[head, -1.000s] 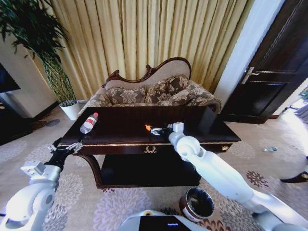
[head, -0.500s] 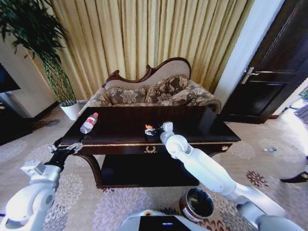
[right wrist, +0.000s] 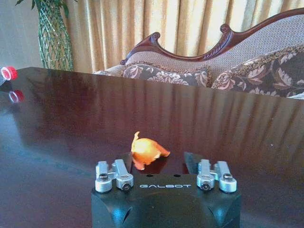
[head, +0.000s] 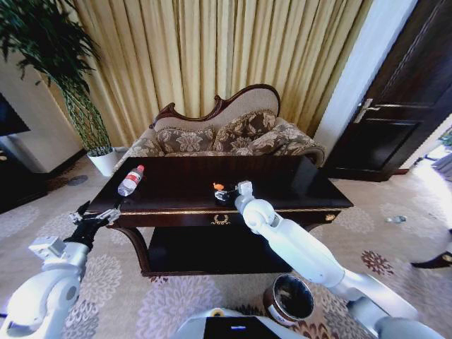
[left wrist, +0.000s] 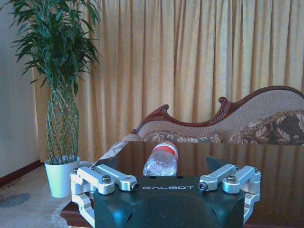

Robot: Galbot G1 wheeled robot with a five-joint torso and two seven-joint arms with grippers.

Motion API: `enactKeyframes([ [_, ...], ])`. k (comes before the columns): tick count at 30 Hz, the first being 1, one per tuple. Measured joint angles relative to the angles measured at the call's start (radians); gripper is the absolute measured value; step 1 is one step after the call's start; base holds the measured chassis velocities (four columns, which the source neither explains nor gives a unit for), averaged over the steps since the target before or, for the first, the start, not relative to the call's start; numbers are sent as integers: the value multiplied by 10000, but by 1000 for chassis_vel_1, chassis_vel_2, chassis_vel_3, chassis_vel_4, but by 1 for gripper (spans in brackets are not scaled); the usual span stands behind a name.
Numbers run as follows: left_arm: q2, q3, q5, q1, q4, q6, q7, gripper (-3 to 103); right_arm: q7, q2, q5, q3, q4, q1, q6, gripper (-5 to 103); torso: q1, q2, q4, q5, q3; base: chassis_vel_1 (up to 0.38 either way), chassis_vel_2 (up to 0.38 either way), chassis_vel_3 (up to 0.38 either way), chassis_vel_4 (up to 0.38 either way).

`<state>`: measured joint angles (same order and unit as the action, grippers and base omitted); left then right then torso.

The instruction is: Move to the front of the table and place the trash on the table into the trash bin.

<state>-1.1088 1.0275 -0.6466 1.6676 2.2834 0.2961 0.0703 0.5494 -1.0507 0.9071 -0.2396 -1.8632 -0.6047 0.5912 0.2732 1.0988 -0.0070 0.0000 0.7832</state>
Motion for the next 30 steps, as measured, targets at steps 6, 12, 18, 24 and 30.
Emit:
enactKeyframes([
  [6, 20, -3, 14, -1, 0, -19, 0, 100, -36, 59, -90, 123, -60, -129, -76, 41, -1, 0, 0, 0, 0, 0, 0, 0, 0],
  [12, 24, -40, 28, -32, -1, -20, 0, 100, -40, 62, -201, 260, -158, -296, -147, 24, 0, 0, 0, 0, 0, 0, 0, 0, 0],
  [18, 20, -52, 41, -36, -14, -20, 0, 100, -66, 74, -264, 530, -296, -563, -321, 3, 0, 0, 0, 0, 0, 0, 0, 0, 0],
  [24, 28, -51, 43, -45, -15, -20, -2, 100, 92, 39, -513, 1173, -390, -772, -708, 0, 0, 0, 1, 0, 0, 0, 0, 0, 0],
  [30, -48, -62, 65, -51, -17, -41, -3, 100, -59, 249, -1938, 2934, -620, -1636, -1347, 0, -1, 0, 1, 2, 0, 0, 0, 0, 0],
])
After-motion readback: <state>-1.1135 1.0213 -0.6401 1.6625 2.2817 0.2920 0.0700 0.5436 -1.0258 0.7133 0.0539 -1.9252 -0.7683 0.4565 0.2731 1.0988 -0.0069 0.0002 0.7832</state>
